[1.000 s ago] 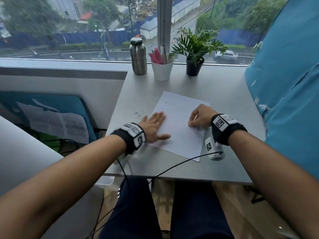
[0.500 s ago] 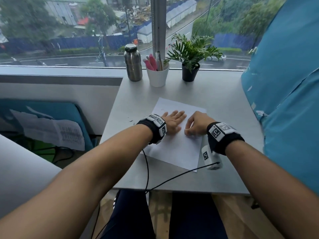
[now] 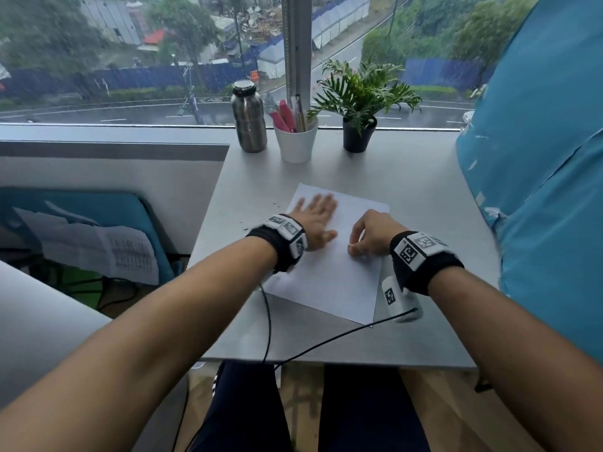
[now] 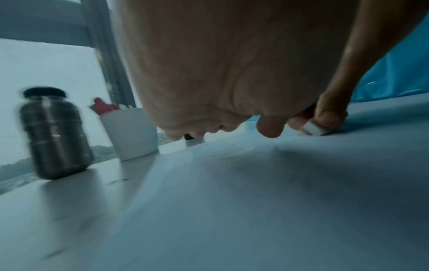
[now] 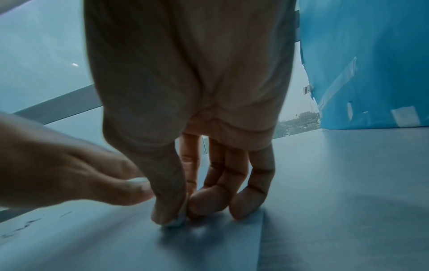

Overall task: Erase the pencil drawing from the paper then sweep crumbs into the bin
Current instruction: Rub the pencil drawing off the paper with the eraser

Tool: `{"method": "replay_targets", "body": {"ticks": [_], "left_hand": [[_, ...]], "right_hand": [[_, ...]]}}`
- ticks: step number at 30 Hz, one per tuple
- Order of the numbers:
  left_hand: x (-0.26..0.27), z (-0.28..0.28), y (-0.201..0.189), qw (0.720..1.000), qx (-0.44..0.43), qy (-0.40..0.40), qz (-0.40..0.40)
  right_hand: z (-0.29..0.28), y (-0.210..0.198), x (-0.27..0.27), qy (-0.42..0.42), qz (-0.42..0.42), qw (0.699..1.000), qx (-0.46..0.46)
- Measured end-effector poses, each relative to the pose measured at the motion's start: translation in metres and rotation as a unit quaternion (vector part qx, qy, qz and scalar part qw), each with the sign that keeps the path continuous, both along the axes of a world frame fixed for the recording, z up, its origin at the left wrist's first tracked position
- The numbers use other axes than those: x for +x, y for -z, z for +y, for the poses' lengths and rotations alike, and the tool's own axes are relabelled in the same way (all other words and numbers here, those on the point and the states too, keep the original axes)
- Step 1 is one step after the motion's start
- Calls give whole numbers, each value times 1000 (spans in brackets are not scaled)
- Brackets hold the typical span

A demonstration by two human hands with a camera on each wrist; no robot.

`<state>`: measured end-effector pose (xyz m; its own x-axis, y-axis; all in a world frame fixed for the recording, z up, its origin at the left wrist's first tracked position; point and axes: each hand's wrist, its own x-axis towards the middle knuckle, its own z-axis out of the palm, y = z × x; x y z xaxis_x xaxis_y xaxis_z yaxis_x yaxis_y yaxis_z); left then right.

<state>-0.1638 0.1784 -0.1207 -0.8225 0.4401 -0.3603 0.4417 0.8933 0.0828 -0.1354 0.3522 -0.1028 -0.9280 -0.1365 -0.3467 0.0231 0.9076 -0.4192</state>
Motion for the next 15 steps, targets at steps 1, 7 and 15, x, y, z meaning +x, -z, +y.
{"method": "replay_targets", "body": {"ticks": [1, 7, 15], "left_hand": [[0, 15, 1, 999, 16, 33, -16], [-16, 19, 14, 997, 40, -31, -58], [-16, -45, 0, 980, -83, -178, -18]], "right_hand": [[0, 0, 1, 0, 2, 1000, 1], [2, -1, 1, 1, -1, 1000, -10], [-1, -6, 6, 5, -1, 1000, -7]]}}
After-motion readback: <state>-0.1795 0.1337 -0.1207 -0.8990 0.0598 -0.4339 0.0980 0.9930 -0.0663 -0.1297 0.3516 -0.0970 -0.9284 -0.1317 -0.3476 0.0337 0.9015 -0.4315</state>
